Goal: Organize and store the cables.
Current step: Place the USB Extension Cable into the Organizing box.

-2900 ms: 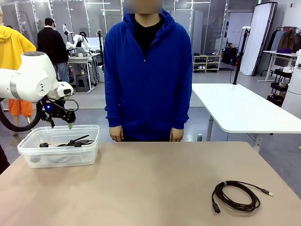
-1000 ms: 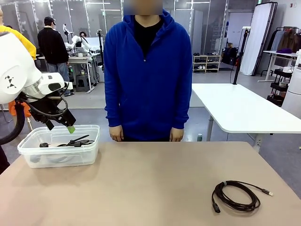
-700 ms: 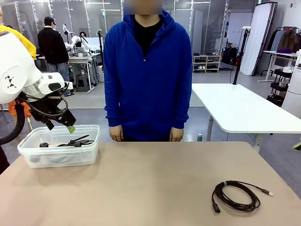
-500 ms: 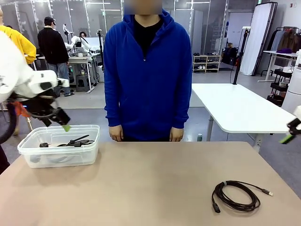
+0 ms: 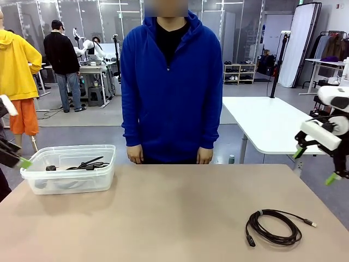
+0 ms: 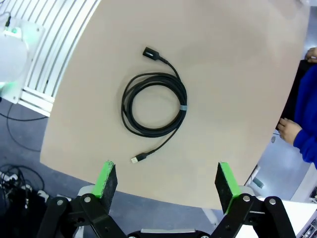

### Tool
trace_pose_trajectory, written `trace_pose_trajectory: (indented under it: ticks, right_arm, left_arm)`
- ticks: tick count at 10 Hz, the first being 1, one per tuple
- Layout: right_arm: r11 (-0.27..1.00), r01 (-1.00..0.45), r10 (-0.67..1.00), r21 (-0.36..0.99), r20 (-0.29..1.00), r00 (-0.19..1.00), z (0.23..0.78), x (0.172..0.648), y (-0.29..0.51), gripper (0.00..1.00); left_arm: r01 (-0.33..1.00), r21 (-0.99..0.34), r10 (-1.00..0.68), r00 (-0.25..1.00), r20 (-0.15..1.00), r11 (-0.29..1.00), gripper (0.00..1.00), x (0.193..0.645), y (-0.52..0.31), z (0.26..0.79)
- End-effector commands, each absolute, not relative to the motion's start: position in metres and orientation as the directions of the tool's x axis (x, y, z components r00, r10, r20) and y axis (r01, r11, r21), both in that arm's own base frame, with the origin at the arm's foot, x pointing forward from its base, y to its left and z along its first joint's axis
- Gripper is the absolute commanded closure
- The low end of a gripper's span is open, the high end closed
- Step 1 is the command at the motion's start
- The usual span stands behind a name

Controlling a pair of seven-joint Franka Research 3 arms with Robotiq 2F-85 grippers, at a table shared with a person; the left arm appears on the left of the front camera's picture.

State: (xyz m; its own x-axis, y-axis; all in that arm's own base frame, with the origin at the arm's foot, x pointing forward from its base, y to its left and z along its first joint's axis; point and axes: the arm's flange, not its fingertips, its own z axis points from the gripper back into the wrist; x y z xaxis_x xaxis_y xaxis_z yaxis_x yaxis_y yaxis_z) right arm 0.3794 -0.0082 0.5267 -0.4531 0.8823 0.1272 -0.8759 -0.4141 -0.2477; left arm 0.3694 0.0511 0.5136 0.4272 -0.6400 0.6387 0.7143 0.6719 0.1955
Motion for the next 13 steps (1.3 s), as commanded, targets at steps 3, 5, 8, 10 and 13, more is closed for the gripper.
trace_pose_trajectory:
  ticks: [3, 5, 8, 10, 13]
  right_arm:
    - [-0.465, -0.862, 0.877, -0.202, 0.031, -0.48, 0.505, 0.42, 0.01, 0.0]
    - [-0.457, -0.865, 0.876, -0.208, 0.061, -0.478, 0.497, 0.427, 0.015, 0.0]
    - [-0.464, -0.862, 0.872, -0.205, 0.067, -0.485, 0.5, 0.419, 0.011, 0.0]
    - [-0.472, -0.869, 0.87, -0.146, 0.079, -0.486, 0.487, 0.431, 0.014, 0.0]
    - [-0.438, -0.898, 0.887, -0.05, 0.141, -0.441, 0.422, 0.477, 0.055, 0.0]
  left_arm:
    - [0.696, 0.084, -0.542, 0.471, 0.696, 0.713, 0.0, 0.294, 0.103, 0.458]
    - [0.721, 0.024, -0.55, 0.507, 0.664, 0.693, 0.0, 0.301, 0.109, 0.455]
    - [0.69, 0.083, -0.543, 0.484, 0.686, 0.719, 0.0, 0.337, 0.132, 0.499]
    - [0.69, 0.083, -0.543, 0.484, 0.686, 0.719, 0.0, 0.337, 0.132, 0.499]
    - [0.69, 0.083, -0.543, 0.484, 0.686, 0.719, 0.0, 0.337, 0.132, 0.499]
